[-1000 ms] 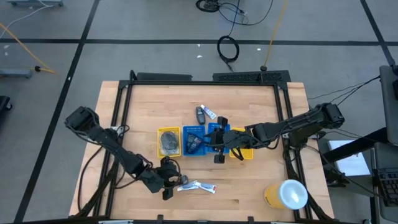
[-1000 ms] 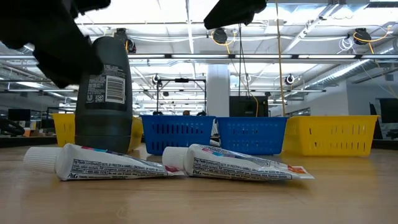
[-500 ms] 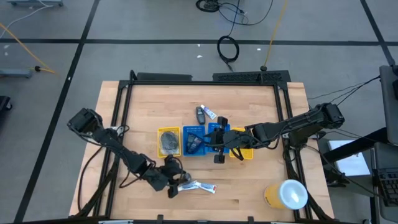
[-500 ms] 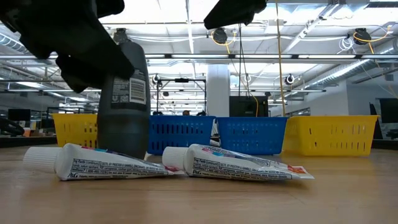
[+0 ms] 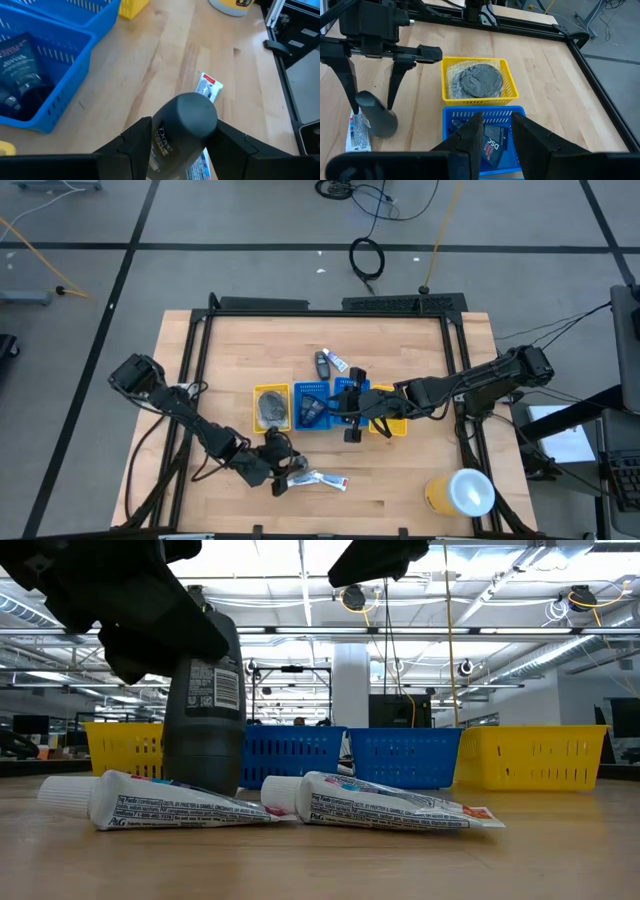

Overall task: Pick & Place Travel size toiletries
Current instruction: Put the gray roll-on into the right blue bin

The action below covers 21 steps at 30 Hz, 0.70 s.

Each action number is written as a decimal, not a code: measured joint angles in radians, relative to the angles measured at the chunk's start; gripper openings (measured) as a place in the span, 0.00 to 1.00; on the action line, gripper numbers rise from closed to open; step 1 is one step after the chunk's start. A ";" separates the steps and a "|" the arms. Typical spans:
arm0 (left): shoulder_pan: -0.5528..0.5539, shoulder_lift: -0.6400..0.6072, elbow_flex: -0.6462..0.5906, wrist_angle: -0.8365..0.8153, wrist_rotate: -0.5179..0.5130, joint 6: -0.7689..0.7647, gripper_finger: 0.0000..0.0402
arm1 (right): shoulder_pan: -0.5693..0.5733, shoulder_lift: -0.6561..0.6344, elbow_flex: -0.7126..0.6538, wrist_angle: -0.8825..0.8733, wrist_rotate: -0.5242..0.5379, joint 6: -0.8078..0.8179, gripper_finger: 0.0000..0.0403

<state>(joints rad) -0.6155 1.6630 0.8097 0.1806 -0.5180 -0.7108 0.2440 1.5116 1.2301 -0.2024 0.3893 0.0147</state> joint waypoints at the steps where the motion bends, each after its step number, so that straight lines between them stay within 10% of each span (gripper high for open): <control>1: 0.000 0.000 0.000 0.000 -0.007 0.001 0.43 | 0.000 0.000 0.000 0.000 0.000 0.000 0.23; 21: 0.021 -0.002 0.000 -0.020 -0.011 -0.015 0.19 | 0.000 0.000 0.000 -0.003 0.000 0.000 0.23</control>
<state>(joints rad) -0.5945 1.6611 0.8101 0.1604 -0.5289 -0.7258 0.2440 1.5116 1.2301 -0.2058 0.3893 0.0151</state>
